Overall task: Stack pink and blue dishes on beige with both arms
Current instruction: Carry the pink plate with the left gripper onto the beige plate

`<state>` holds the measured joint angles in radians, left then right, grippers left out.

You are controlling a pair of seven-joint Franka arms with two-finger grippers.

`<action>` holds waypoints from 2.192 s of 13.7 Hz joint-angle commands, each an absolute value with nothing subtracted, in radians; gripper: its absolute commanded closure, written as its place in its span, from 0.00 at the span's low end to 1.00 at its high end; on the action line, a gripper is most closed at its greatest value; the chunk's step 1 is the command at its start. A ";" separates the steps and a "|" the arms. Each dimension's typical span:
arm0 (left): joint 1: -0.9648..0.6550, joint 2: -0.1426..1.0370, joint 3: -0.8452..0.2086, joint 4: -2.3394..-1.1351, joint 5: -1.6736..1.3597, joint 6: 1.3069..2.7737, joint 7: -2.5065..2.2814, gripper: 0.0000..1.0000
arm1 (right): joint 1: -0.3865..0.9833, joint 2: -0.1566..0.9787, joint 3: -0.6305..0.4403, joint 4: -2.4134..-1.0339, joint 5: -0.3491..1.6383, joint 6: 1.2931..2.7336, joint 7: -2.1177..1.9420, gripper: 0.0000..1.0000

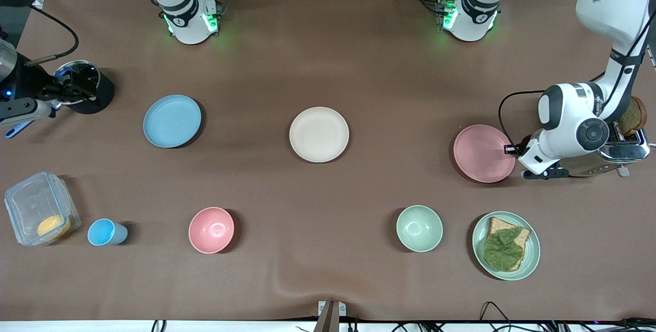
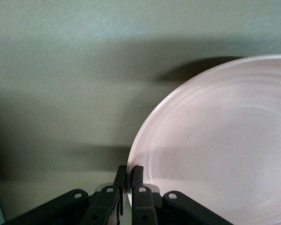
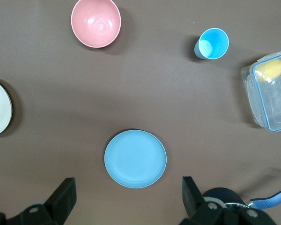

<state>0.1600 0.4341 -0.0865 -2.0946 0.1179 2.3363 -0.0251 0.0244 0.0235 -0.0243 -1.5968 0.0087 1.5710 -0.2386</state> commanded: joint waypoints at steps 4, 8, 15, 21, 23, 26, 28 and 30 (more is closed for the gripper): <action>0.170 0.347 -0.219 -2.018 0.000 2.165 -0.018 1.00 | 0.014 0.028 -0.017 -1.583 0.002 1.557 -0.232 0.00; 0.157 0.345 -0.297 -1.846 -0.110 1.945 -0.050 1.00 | 0.012 0.028 -0.018 -1.583 0.002 1.554 -0.232 0.00; 0.112 0.368 -0.575 -1.787 -0.112 1.943 -0.457 1.00 | 0.018 0.029 -0.020 -1.583 -0.006 1.551 -0.233 0.00; -0.132 0.432 -0.574 -1.798 -0.100 2.116 -0.739 1.00 | 0.015 0.029 -0.020 -1.578 -0.014 1.557 -0.232 0.00; -0.178 0.460 -0.571 -1.825 -0.078 2.192 -0.770 1.00 | 0.018 0.029 -0.020 -1.578 -0.021 1.555 -0.233 0.00; -0.181 0.498 -0.571 -1.867 -0.032 2.273 -0.775 1.00 | 0.009 0.029 -0.021 -1.582 -0.021 1.552 -0.230 0.00; -0.183 0.511 -0.571 -1.908 -0.031 2.342 -0.775 1.00 | -0.011 0.035 -0.021 -1.580 -0.005 1.555 -0.230 0.00; -0.196 0.532 -0.571 -1.925 -0.031 2.391 -0.775 1.00 | 0.001 0.048 -0.020 -1.578 -0.014 1.552 -0.230 0.00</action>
<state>-0.1852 0.5267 -0.5681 -1.9023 -0.0527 2.3387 -0.7601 0.0097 0.0285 -0.0322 -1.5949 -0.0031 1.5635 -0.2376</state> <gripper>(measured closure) 0.943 0.000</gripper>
